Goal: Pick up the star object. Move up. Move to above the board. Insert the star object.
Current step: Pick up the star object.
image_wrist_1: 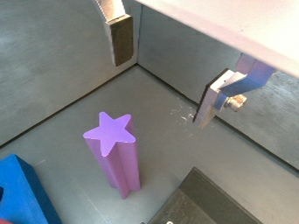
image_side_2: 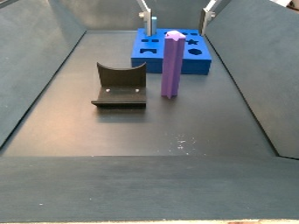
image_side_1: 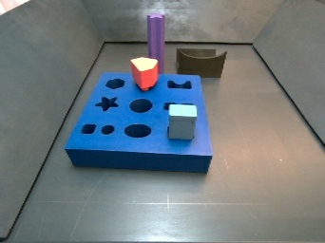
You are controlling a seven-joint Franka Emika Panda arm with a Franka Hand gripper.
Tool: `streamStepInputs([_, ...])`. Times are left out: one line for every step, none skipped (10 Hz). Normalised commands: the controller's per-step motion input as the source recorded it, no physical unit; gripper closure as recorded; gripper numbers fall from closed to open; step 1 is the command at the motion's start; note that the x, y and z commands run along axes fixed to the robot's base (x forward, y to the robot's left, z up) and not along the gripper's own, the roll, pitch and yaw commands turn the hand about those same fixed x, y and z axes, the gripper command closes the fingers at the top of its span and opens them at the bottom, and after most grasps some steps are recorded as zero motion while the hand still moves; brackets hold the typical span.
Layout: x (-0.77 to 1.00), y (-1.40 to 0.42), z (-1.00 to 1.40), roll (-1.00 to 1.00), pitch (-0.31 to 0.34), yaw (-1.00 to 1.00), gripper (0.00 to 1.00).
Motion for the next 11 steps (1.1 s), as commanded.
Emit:
streamStepInputs([-0.09, 0.0, -0.04, 0.0, -0.03, 0.0, 0.0])
streamStepInputs([-0.18, -0.43, -0.52, 0.0, -0.119, -0.09, 0.0])
streamStepInputs([-0.31, -0.6, -0.71, 0.0, -0.147, -0.1, 0.0])
streamStepInputs([-0.32, -0.51, -0.51, 0.0, -0.1, -0.16, 0.0])
streamStepInputs([-0.13, -0.39, -0.39, -0.03, -0.111, -0.14, 0.0])
streamStepInputs([0.0, -0.29, -0.43, 0.0, -0.07, -0.17, 0.0])
streamStepInputs([0.0, -0.19, -0.44, -0.01, -0.053, -0.15, 0.0])
streamStepInputs([0.0, -0.1, -0.31, -0.02, -0.01, -0.11, 0.0])
streamStepInputs([0.02, -0.03, -0.24, -0.02, 0.0, -0.07, 0.0])
streamStepInputs([0.0, 0.0, -0.1, -0.02, 0.0, -0.08, 0.0])
streamStepInputs([0.0, 0.0, 0.0, 0.0, -0.021, 0.0, 0.0])
